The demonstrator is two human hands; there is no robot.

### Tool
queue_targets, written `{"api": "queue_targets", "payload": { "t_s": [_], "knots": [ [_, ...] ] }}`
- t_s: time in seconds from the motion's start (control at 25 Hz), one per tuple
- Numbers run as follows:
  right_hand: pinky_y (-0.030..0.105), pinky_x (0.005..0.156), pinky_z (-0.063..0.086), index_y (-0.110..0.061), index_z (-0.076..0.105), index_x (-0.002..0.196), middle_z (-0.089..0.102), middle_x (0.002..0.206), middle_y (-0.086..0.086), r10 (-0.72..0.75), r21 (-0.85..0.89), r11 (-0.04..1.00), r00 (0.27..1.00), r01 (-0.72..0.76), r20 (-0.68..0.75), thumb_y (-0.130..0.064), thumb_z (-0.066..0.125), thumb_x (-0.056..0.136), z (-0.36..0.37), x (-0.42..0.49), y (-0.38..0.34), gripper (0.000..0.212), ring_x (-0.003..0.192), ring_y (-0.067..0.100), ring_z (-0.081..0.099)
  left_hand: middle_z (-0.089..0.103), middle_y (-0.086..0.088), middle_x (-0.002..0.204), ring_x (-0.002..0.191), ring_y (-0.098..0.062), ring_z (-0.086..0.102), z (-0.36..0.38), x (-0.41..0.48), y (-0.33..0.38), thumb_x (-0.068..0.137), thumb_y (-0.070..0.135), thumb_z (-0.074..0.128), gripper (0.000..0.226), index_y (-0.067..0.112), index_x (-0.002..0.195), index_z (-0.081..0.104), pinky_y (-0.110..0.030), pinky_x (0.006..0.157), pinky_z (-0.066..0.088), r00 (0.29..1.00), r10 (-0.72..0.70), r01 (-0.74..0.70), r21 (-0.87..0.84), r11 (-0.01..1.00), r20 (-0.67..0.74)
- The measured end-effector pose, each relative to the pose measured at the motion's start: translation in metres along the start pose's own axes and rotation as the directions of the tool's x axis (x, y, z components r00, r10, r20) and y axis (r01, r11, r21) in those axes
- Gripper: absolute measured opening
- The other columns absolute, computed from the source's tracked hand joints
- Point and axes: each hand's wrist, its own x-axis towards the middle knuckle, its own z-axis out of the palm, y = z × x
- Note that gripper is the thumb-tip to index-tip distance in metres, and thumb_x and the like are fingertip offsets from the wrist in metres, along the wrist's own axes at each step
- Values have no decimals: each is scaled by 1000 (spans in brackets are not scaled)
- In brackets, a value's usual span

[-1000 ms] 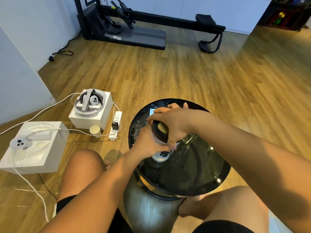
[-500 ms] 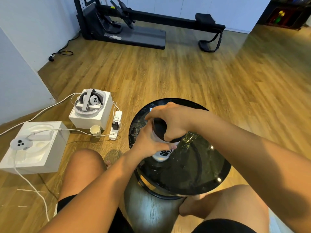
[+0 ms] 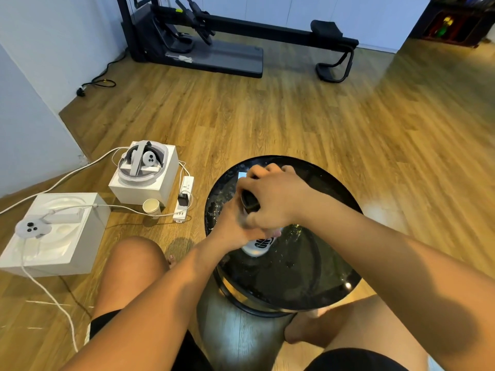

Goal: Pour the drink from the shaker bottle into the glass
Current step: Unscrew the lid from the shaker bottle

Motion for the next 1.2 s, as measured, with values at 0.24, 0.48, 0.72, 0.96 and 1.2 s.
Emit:
{"api": "queue_targets", "payload": {
  "t_s": [0.24,0.48,0.72,0.96,1.2],
  "knots": [
    [54,108,24,-31,50,133,51,131,0,-140,-48,990,965,133,-221,-64,39,85,10,-6,1,59,121,25,46,58,18,96,86,-4,64,4,3,-1,58,18,99,71,26,107,48,-3,65,45,1000,-13,13,-46,999,4],
    [41,70,32,-21,46,128,51,117,9,331,-32,940,931,-339,-156,-64,29,86,16,10,-3,62,104,36,43,65,21,108,100,11,61,-2,-3,11,36,66,90,93,49,113,42,-8,74,48,999,-33,32,-66,997,-20],
    [44,93,35,-31,54,108,60,100,-12,-217,120,962,955,244,-201,-50,47,67,8,1,7,46,129,22,35,64,25,94,87,11,64,0,-4,11,42,65,89,85,38,111,46,-4,67,46,1000,10,-10,-9,1000,-22],
    [42,71,40,-24,42,130,53,123,11,371,7,925,900,-379,-227,-74,24,87,10,10,2,69,108,40,52,62,20,111,109,-6,62,-2,-2,11,36,65,91,106,39,125,40,-25,89,52,997,-77,77,-42,996,-12],
    [42,86,39,-20,54,115,60,103,2,-151,-23,988,947,151,-282,-43,52,70,17,-7,1,50,99,28,54,69,1,111,97,-9,66,1,3,-2,70,24,92,69,12,126,54,-1,69,40,995,83,-77,114,990,-48]
  ]
}}
